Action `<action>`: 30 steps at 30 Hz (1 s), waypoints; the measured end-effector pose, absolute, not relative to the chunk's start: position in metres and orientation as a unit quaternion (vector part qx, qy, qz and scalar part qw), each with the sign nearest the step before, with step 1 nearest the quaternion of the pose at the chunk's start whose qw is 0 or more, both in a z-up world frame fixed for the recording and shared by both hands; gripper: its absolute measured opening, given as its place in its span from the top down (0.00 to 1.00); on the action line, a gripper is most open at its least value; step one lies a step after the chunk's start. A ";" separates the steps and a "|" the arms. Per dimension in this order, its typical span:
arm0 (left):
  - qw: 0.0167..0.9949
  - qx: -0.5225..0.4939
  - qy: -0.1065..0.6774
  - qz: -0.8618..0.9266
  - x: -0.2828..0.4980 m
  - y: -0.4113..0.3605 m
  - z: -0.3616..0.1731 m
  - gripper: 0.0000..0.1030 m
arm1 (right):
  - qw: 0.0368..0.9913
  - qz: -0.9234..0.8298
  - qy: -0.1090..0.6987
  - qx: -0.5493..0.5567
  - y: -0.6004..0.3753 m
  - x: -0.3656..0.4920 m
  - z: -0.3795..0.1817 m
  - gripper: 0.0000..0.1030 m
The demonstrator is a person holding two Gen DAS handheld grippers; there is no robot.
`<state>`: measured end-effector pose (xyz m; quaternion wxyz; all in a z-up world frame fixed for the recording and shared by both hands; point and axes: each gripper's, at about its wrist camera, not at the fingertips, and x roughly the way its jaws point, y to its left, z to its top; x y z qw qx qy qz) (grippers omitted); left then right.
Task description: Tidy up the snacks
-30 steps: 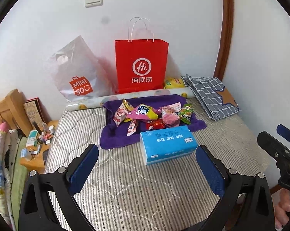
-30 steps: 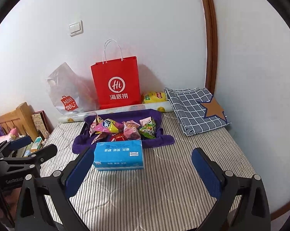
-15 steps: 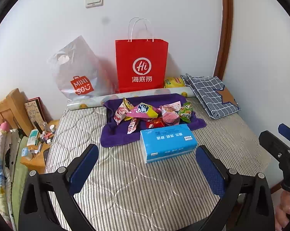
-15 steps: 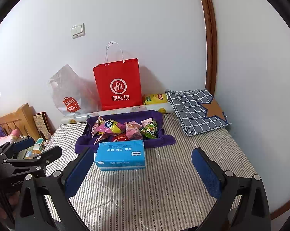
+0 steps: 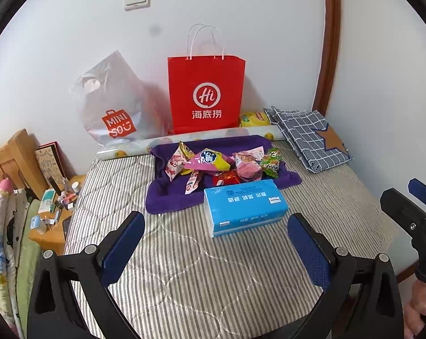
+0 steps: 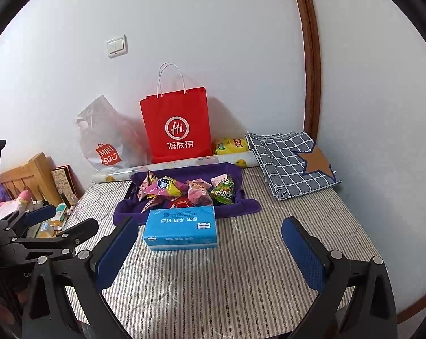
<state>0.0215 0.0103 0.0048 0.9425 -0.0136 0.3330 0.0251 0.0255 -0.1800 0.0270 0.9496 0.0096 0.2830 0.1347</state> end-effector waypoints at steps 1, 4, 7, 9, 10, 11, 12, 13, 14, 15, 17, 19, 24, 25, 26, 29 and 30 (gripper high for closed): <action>0.942 -0.013 0.333 0.025 0.021 0.010 0.005 0.03 | 0.950 0.135 0.282 0.010 -0.180 0.025 0.027 0.00; 0.943 -0.014 0.332 0.024 0.021 0.010 0.005 0.03 | 0.950 0.135 0.282 0.009 -0.180 0.025 0.028 0.00; 0.943 -0.013 0.331 0.024 0.020 0.009 0.006 0.03 | 0.950 0.135 0.281 0.009 -0.180 0.025 0.028 0.00; 0.943 -0.013 0.330 0.024 0.021 0.009 0.006 0.03 | 0.950 0.135 0.282 0.009 -0.180 0.025 0.028 0.00; 0.944 -0.014 0.330 0.024 0.020 0.009 0.006 0.03 | 0.950 0.135 0.282 0.009 -0.180 0.025 0.027 0.00; 0.944 -0.014 0.329 0.024 0.020 0.009 0.006 0.03 | 0.950 0.135 0.282 0.009 -0.179 0.024 0.028 0.00; 0.944 -0.014 0.330 0.024 0.020 0.009 0.006 0.03 | 0.950 0.135 0.282 0.009 -0.179 0.024 0.028 0.00; 0.944 -0.014 0.330 0.023 0.020 0.010 0.006 0.03 | 0.950 0.135 0.281 0.009 -0.178 0.024 0.028 0.00; 0.944 -0.014 0.329 0.023 0.020 0.010 0.007 0.03 | 0.950 0.135 0.281 0.009 -0.178 0.024 0.029 0.00; 0.944 -0.014 0.329 0.024 0.020 0.010 0.007 0.03 | 0.950 0.135 0.281 0.009 -0.178 0.024 0.029 0.00; 0.944 -0.014 0.328 0.024 0.019 0.009 0.008 0.03 | 0.950 0.135 0.280 0.009 -0.178 0.023 0.029 0.00; 0.944 -0.013 0.328 0.024 0.019 0.010 0.008 0.03 | 0.950 0.136 0.280 0.009 -0.177 0.023 0.029 0.00; 0.945 -0.014 0.327 0.024 0.019 0.010 0.009 0.03 | 0.950 0.139 0.278 0.008 -0.176 0.021 0.031 0.00; 0.945 -0.014 0.327 0.024 0.018 0.010 0.010 0.03 | 0.950 0.139 0.278 0.007 -0.176 0.021 0.031 0.00; 0.945 -0.014 0.326 0.024 0.018 0.009 0.010 0.03 | 0.950 0.139 0.278 0.007 -0.175 0.021 0.032 0.00; 0.945 -0.014 0.325 0.023 0.018 0.009 0.011 0.03 | 0.951 0.139 0.276 0.006 -0.175 0.020 0.033 0.00; 0.946 -0.014 0.324 0.024 0.016 0.009 0.011 0.03 | 0.951 0.139 0.276 0.006 -0.175 0.020 0.033 0.00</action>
